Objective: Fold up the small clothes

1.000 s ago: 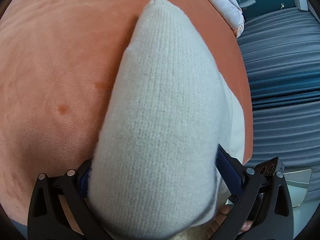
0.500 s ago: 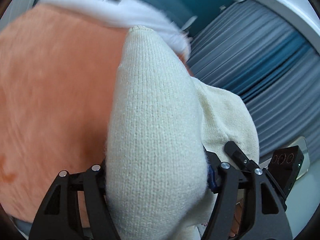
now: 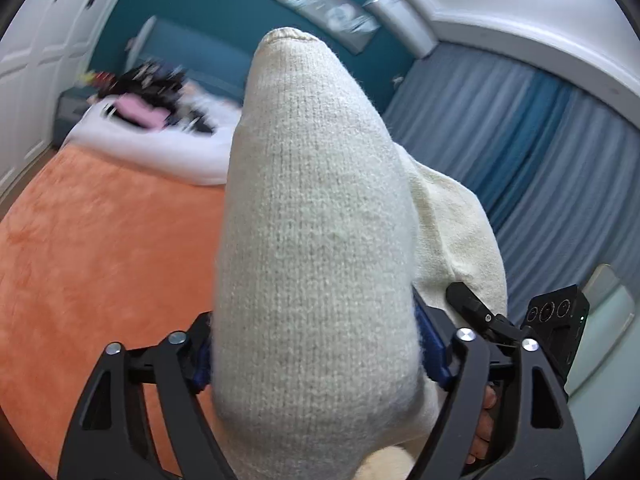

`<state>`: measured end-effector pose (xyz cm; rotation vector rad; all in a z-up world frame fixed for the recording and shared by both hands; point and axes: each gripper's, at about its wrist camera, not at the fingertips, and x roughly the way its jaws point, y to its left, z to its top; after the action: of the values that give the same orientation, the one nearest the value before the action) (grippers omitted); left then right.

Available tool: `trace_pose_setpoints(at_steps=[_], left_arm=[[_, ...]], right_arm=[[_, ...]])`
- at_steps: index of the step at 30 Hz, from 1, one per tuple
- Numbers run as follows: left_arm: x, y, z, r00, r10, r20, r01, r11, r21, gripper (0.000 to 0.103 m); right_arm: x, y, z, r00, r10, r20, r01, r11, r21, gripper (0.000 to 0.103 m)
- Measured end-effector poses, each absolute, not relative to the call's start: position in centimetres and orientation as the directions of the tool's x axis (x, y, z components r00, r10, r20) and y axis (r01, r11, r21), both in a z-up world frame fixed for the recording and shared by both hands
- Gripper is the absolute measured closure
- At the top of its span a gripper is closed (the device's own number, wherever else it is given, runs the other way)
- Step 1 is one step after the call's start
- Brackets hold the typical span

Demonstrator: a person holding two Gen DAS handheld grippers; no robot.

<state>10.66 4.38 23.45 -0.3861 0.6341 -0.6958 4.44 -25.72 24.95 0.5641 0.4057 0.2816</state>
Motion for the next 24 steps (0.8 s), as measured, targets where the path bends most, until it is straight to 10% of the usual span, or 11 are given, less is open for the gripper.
trace_pose_setpoints(at_steps=[3, 5, 19, 22, 24], left_arm=[[15.2, 5.5, 12.7, 0.611, -0.544, -0.575, 0.293, 0.83, -0.475, 0.018], [16.2, 7.1, 5.2, 0.524, -0.423, -0.739, 0.123, 0.896, -0.426, 0.031], [12.4, 8.0, -4.4, 0.435, -0.414, -0.799, 0.052, 0.898, -0.437, 0.024], [12.8, 6.2, -5.9, 0.344, -0.393, -0.853, 0.153, 0.92, -0.362, 0.051], [12.4, 5.9, -5.0, 0.362, -0.397, -0.844, 0.208, 0.916, -0.342, 0.059]], right_arm=[[9.3, -25.6, 12.5, 0.778, 0.271, -0.567, 0.082, 0.85, 0.52, 0.037], [9.3, -26.2, 6.1, 0.662, 0.289, -0.691, 0.217, 0.809, 0.546, 0.056], [7.4, -25.7, -1.4, 0.573, 0.351, -0.74, 0.298, 0.752, 0.587, 0.046], [9.3, -24.8, -1.7, 0.519, 0.362, -0.774, 0.271, 0.789, 0.551, 0.09], [9.0, -24.0, 0.8, 0.582, 0.395, -0.711, 0.194, 0.782, 0.593, 0.091]])
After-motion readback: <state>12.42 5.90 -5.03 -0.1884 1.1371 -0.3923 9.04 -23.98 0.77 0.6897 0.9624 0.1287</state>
